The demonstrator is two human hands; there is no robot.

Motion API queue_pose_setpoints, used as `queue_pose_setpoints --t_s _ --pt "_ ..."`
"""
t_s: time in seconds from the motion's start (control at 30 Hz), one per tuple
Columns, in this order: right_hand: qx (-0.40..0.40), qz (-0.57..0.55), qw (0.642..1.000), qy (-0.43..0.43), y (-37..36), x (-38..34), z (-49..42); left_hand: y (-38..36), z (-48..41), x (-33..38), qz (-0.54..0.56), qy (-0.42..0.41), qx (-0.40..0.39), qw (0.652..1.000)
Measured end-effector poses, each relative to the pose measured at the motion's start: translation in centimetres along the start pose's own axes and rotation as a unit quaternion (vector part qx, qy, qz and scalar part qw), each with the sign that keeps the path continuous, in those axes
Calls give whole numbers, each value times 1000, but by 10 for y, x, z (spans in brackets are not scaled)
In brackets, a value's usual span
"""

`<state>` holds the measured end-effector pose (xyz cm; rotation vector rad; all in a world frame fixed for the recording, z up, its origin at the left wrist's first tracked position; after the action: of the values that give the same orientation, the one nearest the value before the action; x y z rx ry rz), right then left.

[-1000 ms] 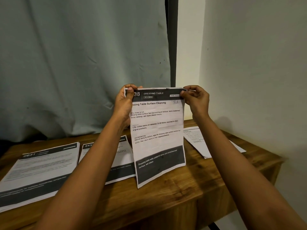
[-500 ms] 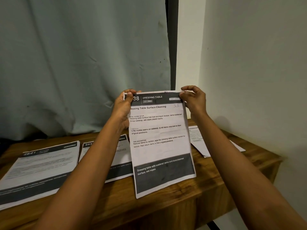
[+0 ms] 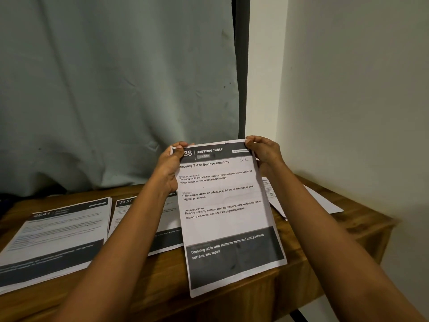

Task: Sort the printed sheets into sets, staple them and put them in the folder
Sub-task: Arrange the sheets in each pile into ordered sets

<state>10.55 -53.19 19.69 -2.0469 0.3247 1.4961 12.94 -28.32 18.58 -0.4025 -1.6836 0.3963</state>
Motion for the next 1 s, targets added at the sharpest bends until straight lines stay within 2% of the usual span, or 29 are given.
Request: queue_pose_setpoints --t_s 0.1,0.23,0.6,0.73,0.9,1.0 --pt "-2 -34 999 -31 -2 10 0 5 1 -5 -3 5 6 1000" --pt "21 -50 998 -25 -3 17 3 11 1 -10 -3 12 9 1000" --pt "40 -43 994 -93 -1 43 4 18 -1 -18 -10 6 16 1000" --pt "60 -12 994 -90 2 44 4 21 -2 -23 -16 19 21 999" --pt "20 45 995 -90 2 39 4 27 -4 -25 -25 27 31 999" --pt "2 52 997 -56 -1 36 7 27 -5 -26 -29 28 31 999"
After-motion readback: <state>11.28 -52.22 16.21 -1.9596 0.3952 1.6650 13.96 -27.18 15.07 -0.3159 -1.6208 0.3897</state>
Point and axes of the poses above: each hand's wrist, its own z-axis away from the middle knuckle, its own y-axis out of the back of the hand, x = y × z, the point moved 7 cm from there along -z, towards the middle knuckle, and after that the axes turned 8 degrees about x, right-handed, at the moved point
